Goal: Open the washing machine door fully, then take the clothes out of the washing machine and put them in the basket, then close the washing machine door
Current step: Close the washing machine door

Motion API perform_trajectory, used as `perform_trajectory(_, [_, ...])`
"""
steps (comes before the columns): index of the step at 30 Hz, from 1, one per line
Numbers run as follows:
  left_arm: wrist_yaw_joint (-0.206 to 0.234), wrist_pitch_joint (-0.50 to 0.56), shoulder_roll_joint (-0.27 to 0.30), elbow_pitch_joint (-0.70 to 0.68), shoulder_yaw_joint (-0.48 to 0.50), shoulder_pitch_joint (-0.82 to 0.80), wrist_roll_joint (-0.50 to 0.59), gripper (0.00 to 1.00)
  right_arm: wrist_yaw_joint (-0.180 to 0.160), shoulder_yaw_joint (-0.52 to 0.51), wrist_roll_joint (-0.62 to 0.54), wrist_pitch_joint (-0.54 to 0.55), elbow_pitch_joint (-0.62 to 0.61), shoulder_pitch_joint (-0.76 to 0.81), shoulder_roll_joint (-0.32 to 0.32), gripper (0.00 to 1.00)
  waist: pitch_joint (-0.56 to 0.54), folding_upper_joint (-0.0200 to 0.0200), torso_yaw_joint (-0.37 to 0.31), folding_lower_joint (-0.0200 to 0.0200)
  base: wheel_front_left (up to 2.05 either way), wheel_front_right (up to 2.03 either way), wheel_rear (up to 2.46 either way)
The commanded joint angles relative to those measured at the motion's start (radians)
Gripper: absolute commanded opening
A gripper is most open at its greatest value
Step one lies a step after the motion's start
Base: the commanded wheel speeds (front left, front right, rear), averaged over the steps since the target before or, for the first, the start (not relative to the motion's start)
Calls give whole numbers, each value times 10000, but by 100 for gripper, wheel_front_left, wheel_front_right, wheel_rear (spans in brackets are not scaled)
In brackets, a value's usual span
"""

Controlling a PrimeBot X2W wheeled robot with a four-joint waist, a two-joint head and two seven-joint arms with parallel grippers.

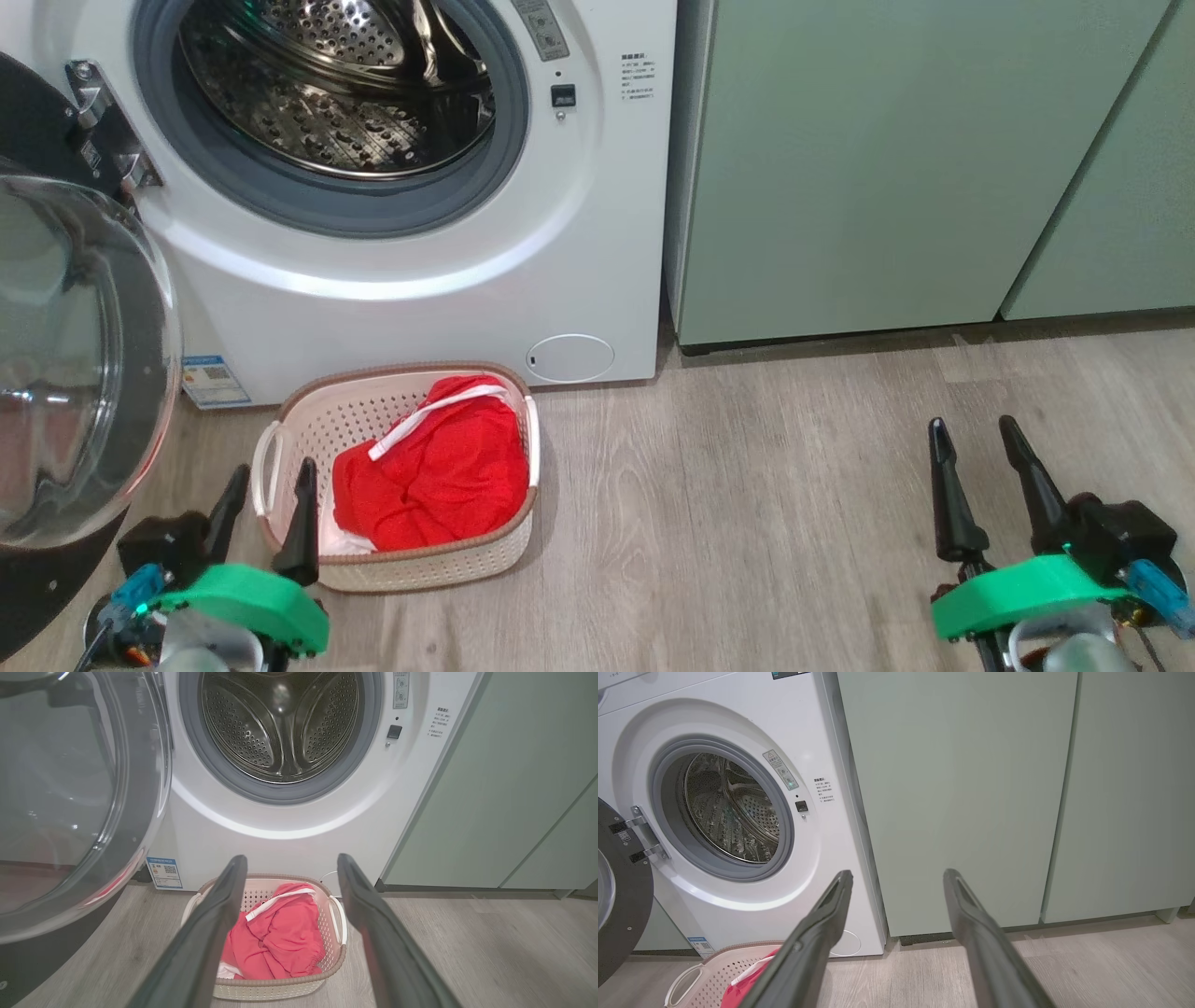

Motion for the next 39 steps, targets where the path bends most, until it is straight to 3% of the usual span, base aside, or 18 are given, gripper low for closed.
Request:
perform_trajectory(1, [10, -93, 165, -324, 383, -482, 76, 100, -7, 214, 58, -63, -295, -188, -79, 100, -5, -1, 0, 1, 0, 0, 0])
perform_trajectory(9, [10, -93, 94, -288, 383, -477, 133, 100, -7, 161, 66, -63, -303, -132, -75, 100, -76, -1, 144, 1, 0, 0, 0])
perform_trajectory(17, [10, -93, 2, -315, 503, -497, 352, 100, -7, 155, 70, -63, -333, -6, -18, 100, -134, -1, 828, 1, 0, 0, 0])
perform_trajectory(39, [45, -93, -150, -201, 1472, -735, 1166, 100, -7, 237, 133, -63, -349, -220, 283, 100, -7, -1, 4626, 1, 0, 0, 0])
